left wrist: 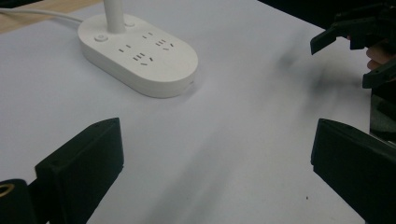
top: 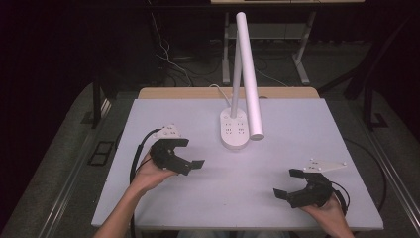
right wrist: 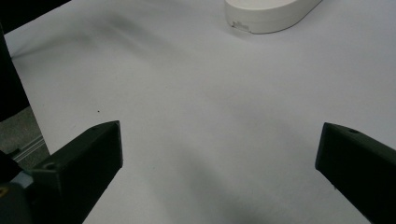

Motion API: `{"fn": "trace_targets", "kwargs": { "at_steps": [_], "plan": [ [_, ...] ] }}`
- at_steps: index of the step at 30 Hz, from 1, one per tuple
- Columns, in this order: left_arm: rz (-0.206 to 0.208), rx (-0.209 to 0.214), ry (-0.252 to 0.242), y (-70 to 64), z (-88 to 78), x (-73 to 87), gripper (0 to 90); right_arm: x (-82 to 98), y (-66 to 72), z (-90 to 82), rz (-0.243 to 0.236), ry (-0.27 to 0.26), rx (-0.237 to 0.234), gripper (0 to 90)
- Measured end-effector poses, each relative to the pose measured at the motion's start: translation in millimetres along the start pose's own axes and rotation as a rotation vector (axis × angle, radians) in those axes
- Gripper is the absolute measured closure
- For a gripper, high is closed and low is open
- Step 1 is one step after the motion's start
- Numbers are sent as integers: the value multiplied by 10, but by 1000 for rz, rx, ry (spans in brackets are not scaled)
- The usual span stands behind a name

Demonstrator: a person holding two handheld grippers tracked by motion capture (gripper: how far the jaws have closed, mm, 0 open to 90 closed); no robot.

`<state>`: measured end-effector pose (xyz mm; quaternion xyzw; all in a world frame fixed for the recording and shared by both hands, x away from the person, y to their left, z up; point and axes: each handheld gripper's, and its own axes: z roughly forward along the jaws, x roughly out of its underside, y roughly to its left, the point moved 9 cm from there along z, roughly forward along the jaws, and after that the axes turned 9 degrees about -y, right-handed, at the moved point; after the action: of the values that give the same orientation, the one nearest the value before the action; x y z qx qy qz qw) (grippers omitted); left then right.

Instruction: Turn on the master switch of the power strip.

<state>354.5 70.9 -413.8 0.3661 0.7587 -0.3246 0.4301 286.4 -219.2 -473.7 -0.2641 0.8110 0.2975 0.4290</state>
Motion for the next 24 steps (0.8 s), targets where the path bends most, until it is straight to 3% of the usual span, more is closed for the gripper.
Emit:
{"fn": "trace_targets", "kwargs": {
  "at_steps": [24],
  "plan": [
    [20,-8,41,186,178,-265,31,-12,-24,-19,3,-8,9,1]
  ]
}}
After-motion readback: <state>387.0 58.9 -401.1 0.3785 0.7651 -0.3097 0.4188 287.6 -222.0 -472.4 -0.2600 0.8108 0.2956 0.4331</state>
